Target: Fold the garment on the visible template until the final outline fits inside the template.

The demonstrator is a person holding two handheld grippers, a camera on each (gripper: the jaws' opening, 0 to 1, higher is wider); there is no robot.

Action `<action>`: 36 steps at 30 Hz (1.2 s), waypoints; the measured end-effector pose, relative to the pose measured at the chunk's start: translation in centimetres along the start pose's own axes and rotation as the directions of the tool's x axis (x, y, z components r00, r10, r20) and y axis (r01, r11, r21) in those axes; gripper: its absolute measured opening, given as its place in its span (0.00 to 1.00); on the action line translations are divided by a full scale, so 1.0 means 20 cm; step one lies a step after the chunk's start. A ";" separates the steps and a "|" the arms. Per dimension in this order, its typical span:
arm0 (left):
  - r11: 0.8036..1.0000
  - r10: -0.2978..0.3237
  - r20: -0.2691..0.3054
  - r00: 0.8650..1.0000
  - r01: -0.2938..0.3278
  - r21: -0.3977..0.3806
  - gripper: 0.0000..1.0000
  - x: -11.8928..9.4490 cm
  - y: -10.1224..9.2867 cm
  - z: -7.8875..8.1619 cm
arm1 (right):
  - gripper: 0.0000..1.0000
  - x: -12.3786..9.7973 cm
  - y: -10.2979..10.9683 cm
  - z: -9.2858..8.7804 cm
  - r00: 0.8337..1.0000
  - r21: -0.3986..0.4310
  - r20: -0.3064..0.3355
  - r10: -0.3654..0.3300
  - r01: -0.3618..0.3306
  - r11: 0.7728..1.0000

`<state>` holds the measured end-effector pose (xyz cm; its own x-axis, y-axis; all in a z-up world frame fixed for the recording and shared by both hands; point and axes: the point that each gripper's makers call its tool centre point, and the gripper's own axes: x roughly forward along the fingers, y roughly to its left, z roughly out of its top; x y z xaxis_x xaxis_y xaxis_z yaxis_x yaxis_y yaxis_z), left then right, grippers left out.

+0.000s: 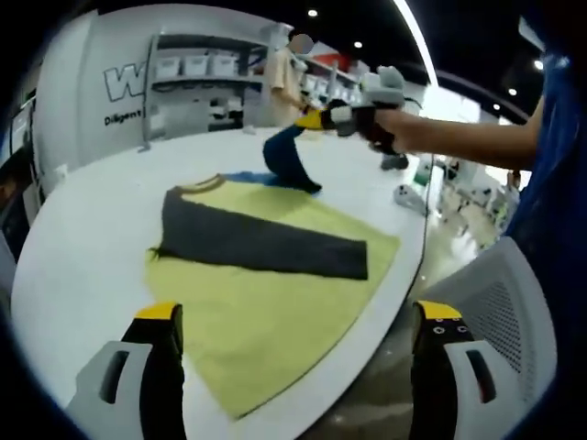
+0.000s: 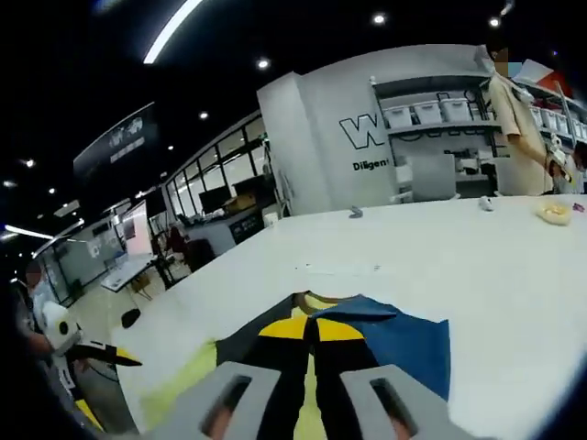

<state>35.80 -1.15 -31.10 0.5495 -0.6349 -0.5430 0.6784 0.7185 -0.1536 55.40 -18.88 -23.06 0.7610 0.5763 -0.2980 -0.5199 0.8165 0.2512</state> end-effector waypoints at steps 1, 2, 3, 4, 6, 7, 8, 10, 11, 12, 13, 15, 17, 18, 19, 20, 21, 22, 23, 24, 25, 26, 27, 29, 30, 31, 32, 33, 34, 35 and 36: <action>1.000 0.001 0.001 1.000 -0.001 0.002 0.99 0.00 0.00 0.00 | 0.00 0.02 0.06 -0.03 1.000 -0.008 -0.011 0.026 -0.026 1.000; 1.000 0.003 0.000 1.000 -0.003 0.004 0.99 -0.01 0.00 0.00 | 0.00 0.03 0.10 -0.04 0.999 -0.008 -0.017 0.038 -0.038 0.999; 1.000 0.005 -0.001 1.000 -0.005 0.006 0.99 -0.01 0.00 0.00 | 0.00 0.04 0.13 -0.06 0.999 -0.011 -0.023 0.048 -0.049 0.999; 1.000 0.007 -0.001 1.000 -0.007 0.007 0.99 -0.01 0.01 0.00 | 0.00 0.05 0.15 -0.06 0.998 -0.010 -0.025 0.059 -0.060 0.998; 1.000 0.008 -0.002 1.000 -0.008 0.005 0.99 -0.01 0.01 -0.01 | 0.00 0.06 0.23 -0.09 0.995 -0.004 -0.024 0.093 -0.093 0.996; 1.000 0.010 -0.002 1.000 -0.010 0.004 0.99 -0.01 0.01 -0.01 | 0.00 0.06 0.28 -0.11 0.993 -0.003 -0.030 0.116 -0.116 0.993; 1.000 0.011 -0.004 1.000 -0.011 0.006 0.99 -0.01 0.01 -0.01 | 0.00 0.06 0.31 -0.12 0.991 -0.009 -0.032 0.128 -0.128 0.992; 1.000 0.014 -0.007 1.000 -0.013 0.011 0.98 -0.01 0.02 -0.02 | 0.00 0.07 0.38 -0.14 0.985 -0.010 -0.031 0.169 -0.170 0.985; 1.000 0.013 -0.008 1.000 -0.013 0.011 0.98 -0.01 0.01 -0.02 | 0.00 0.06 0.42 -0.16 0.982 -0.005 -0.035 0.184 -0.184 0.983; 1.000 0.013 -0.009 1.000 -0.013 0.008 0.98 -0.01 0.01 -0.02 | 0.00 0.03 0.48 -0.19 0.975 -0.006 -0.043 0.218 -0.218 0.976; 1.000 0.012 -0.008 1.000 -0.012 0.007 0.98 -0.01 0.01 -0.03 | 0.00 0.03 0.51 -0.20 0.968 -0.009 -0.048 0.247 -0.247 0.969; 1.000 0.012 -0.008 1.000 -0.012 0.005 0.98 -0.02 0.01 -0.03 | 0.00 0.00 0.56 -0.23 0.959 -0.021 -0.067 0.277 -0.279 0.960; 1.000 0.012 -0.003 1.000 -0.012 -0.004 0.98 -0.02 0.01 -0.03 | 0.00 -0.03 0.58 -0.27 0.955 -0.054 -0.082 0.284 -0.289 0.956; 1.000 0.012 0.000 1.000 -0.012 -0.007 0.98 -0.02 0.01 -0.03 | 0.00 -0.04 0.59 -0.28 0.954 -0.062 -0.086 0.287 -0.293 0.954; 1.000 0.013 0.000 1.000 -0.013 -0.007 0.98 -0.02 0.01 -0.03 | 0.00 -0.06 0.61 -0.29 0.949 -0.060 -0.091 0.303 -0.309 0.949; 1.000 0.013 -0.001 1.000 -0.013 -0.006 0.98 -0.02 0.01 -0.03 | 0.00 -0.07 0.61 -0.29 0.947 -0.059 -0.091 0.309 -0.315 0.947; 1.000 0.013 -0.002 1.000 -0.013 -0.005 0.98 -0.02 0.01 -0.03 | 0.00 -0.08 0.62 -0.30 0.944 -0.055 -0.093 0.318 -0.324 0.945; 1.000 0.012 -0.005 1.000 -0.012 0.000 0.98 -0.02 0.01 -0.03 | 0.00 -0.09 0.62 -0.31 0.942 -0.061 -0.097 0.322 -0.329 0.942; 1.000 0.012 -0.009 1.000 -0.012 0.006 0.98 -0.02 0.02 -0.03 | 0.00 -0.09 0.62 -0.32 0.940 -0.068 -0.101 0.327 -0.334 0.940; 1.000 0.012 -0.012 1.000 -0.012 0.009 0.98 -0.02 0.01 -0.04 | 0.00 -0.10 0.63 -0.32 0.936 -0.075 -0.104 0.336 -0.344 0.936; 1.000 0.011 -0.014 1.000 -0.011 0.011 0.98 -0.01 0.01 -0.04 | 0.00 -0.11 0.64 -0.33 0.933 -0.074 -0.103 0.346 -0.354 0.932; 1.000 0.010 -0.016 1.000 -0.010 0.013 0.98 -0.01 0.01 -0.04 | 0.00 -0.12 0.65 -0.33 0.929 -0.067 -0.106 0.355 -0.363 0.930; 1.000 0.008 -0.020 1.000 -0.008 0.015 0.98 -0.01 0.01 -0.06 | 0.00 -0.14 0.66 -0.35 0.920 -0.069 -0.118 0.374 -0.383 0.921; 1.000 0.006 -0.023 1.000 -0.006 0.016 0.98 -0.01 0.00 -0.06 | 0.00 -0.16 0.69 -0.38 0.905 -0.086 -0.137 0.403 -0.416 0.905; 1.000 0.002 -0.024 1.000 -0.002 0.011 0.98 0.00 0.00 -0.06 | 0.00 -0.17 0.71 -0.41 0.893 -0.092 -0.154 0.423 -0.439 0.894; 1.000 0.000 -0.023 1.000 0.001 0.010 0.98 0.00 0.00 -0.06 | 0.00 -0.18 0.73 -0.42 0.886 -0.084 -0.165 0.433 -0.450 0.889; 1.000 -0.001 -0.021 1.000 0.001 0.010 0.98 0.00 -0.01 -0.06 | 0.00 -0.19 0.74 -0.43 0.881 -0.083 -0.172 0.441 -0.459 0.884; 1.000 0.000 -0.021 1.000 0.000 0.012 0.98 0.00 -0.01 -0.06 | 0.00 -0.20 0.76 -0.45 0.873 -0.087 -0.180 0.453 -0.473 0.877; 1.000 0.000 -0.022 1.000 0.000 0.014 0.98 0.00 -0.01 -0.06 | 0.00 -0.20 0.78 -0.47 0.866 -0.088 -0.190 0.463 -0.485 0.870; 1.000 0.000 -0.024 1.000 0.001 0.016 0.98 0.00 -0.01 -0.06 | 0.00 -0.20 0.79 -0.49 0.861 -0.089 -0.200 0.468 -0.492 0.866; 1.000 -0.001 -0.025 1.000 0.001 0.017 0.98 0.00 -0.01 -0.06 | 0.00 -0.19 0.79 -0.52 0.859 -0.089 -0.204 0.470 -0.494 0.865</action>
<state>35.09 -1.02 -32.02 0.5364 -0.6280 -0.5638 0.6874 0.7127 -0.1399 40.31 -7.85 -27.53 0.3300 0.8860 -0.3257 -0.8602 0.4243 0.2828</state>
